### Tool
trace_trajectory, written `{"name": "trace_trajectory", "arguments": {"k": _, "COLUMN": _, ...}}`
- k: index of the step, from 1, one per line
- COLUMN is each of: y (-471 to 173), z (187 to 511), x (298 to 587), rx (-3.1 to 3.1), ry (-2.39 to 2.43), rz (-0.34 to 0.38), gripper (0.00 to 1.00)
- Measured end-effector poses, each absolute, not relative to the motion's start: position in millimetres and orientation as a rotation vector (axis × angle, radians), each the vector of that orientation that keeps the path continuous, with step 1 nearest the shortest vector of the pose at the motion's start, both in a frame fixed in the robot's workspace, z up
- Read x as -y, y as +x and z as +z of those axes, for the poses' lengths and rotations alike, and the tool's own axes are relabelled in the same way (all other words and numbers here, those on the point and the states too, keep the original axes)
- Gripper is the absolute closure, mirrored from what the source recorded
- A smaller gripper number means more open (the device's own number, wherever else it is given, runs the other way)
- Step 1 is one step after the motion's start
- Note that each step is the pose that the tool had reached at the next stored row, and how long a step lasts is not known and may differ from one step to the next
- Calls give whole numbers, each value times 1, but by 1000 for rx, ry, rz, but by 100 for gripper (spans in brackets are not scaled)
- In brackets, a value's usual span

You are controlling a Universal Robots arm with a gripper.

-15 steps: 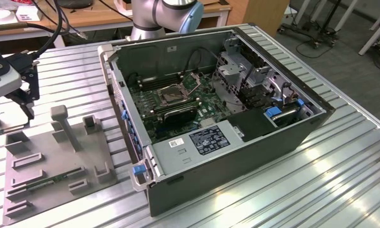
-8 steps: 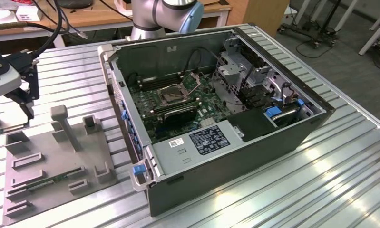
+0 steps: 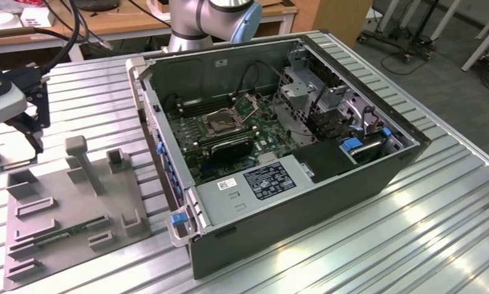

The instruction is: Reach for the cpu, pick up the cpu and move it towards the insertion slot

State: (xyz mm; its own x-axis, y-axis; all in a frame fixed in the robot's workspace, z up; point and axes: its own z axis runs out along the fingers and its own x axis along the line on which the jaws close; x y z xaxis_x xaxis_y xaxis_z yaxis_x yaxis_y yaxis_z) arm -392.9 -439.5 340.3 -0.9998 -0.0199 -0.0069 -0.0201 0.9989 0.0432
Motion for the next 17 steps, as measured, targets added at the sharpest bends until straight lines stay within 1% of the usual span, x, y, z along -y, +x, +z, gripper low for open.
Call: {"name": "trace_trajectory", "arguments": {"k": 17, "y": -383, "z": 342, "x": 439, "rx": -3134, "ry": -31, "rz": 68, "gripper": 46}}
